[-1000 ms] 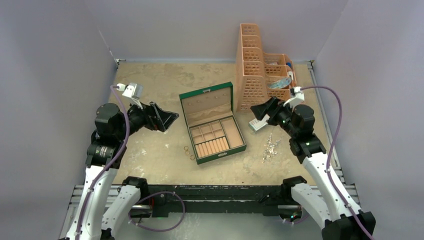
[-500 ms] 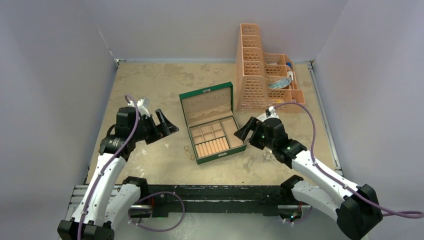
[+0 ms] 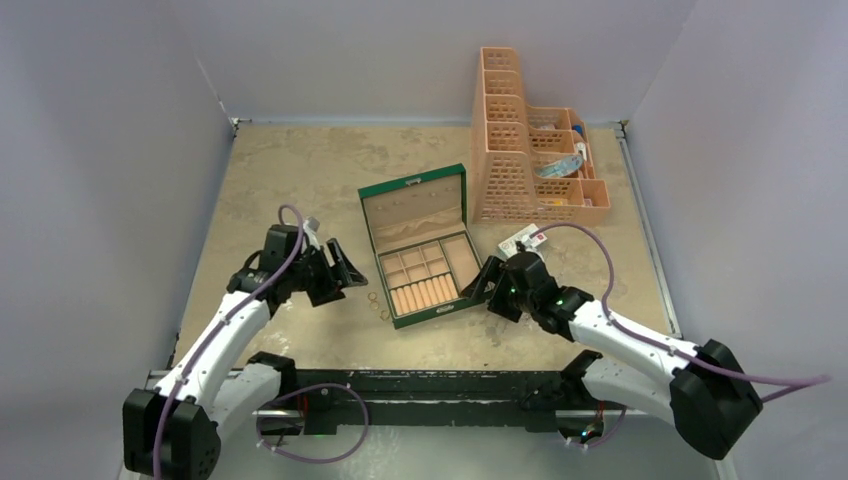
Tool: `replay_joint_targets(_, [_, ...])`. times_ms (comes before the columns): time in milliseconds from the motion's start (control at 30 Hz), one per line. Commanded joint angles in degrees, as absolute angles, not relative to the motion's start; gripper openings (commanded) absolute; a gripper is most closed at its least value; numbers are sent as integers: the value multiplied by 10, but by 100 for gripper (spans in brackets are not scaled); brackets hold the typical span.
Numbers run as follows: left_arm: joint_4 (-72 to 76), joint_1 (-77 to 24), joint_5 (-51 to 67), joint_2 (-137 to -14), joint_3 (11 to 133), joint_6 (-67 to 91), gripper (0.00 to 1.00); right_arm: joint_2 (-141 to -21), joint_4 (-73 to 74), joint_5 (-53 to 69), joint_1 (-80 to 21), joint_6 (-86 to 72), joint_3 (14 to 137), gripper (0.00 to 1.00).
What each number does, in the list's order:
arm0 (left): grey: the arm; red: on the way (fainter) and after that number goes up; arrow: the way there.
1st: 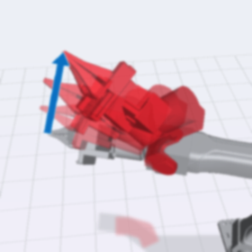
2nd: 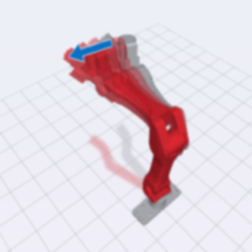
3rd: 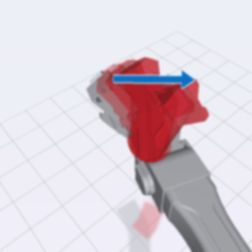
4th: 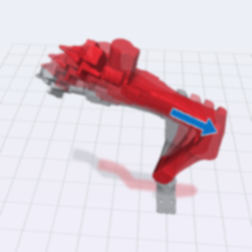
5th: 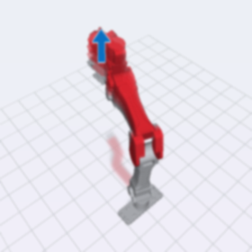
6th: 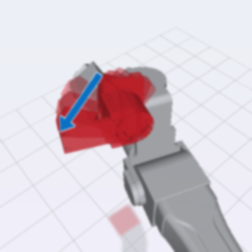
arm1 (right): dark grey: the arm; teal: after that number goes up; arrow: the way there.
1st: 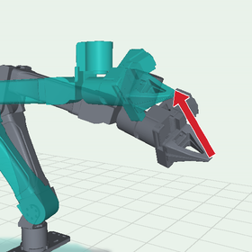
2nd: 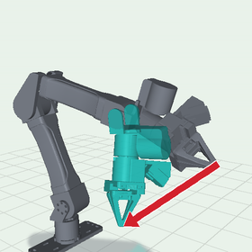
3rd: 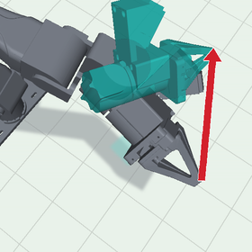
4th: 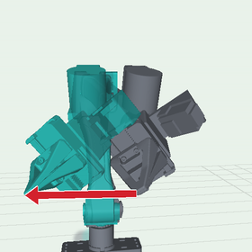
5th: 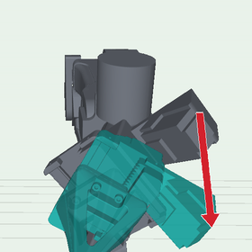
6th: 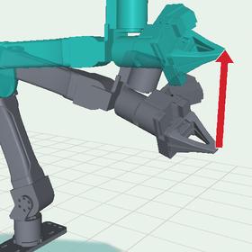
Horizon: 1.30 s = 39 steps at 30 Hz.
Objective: Organize the mixed jewelry
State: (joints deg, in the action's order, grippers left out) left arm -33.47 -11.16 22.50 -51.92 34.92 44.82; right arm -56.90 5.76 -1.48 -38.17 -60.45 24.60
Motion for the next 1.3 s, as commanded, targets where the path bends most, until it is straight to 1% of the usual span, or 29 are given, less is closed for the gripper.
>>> replay_joint_targets(0, [-279,-162,201,-541,332,474,64,-595,-36,12,-397,-623,247,83])
replay_joint_targets(100, [-262,-187,195,-562,317,484,56,-602,-87,14,-399,-627,246,81])
replay_joint_targets(200, [-249,-198,192,-578,300,490,48,-606,-121,3,-399,-633,244,73])
replay_joint_targets(300, [-232,-203,194,-588,287,493,45,-615,-126,-19,-399,-635,249,63])
replay_joint_targets(433, [-208,-214,202,-611,278,498,42,-627,-124,-31,-400,-639,251,57])
replay_joint_targets(633, [-198,-273,139,-644,278,528,40,-606,-102,-49,-400,-648,240,57])
replay_joint_targets(833, [-234,-349,29,-711,317,568,34,-564,-64,-85,-399,-653,241,57])
replay_joint_targets(1000, [-230,-370,19,-747,343,569,32,-542,-45,-98,-399,-656,238,57])
replay_joint_targets(1167, [-251,-379,2,-744,355,575,32,-535,-39,-101,-400,-658,235,57])
replay_joint_targets(1267, [-268,-386,-34,-744,362,581,31,-537,-40,-104,-400,-657,236,57])
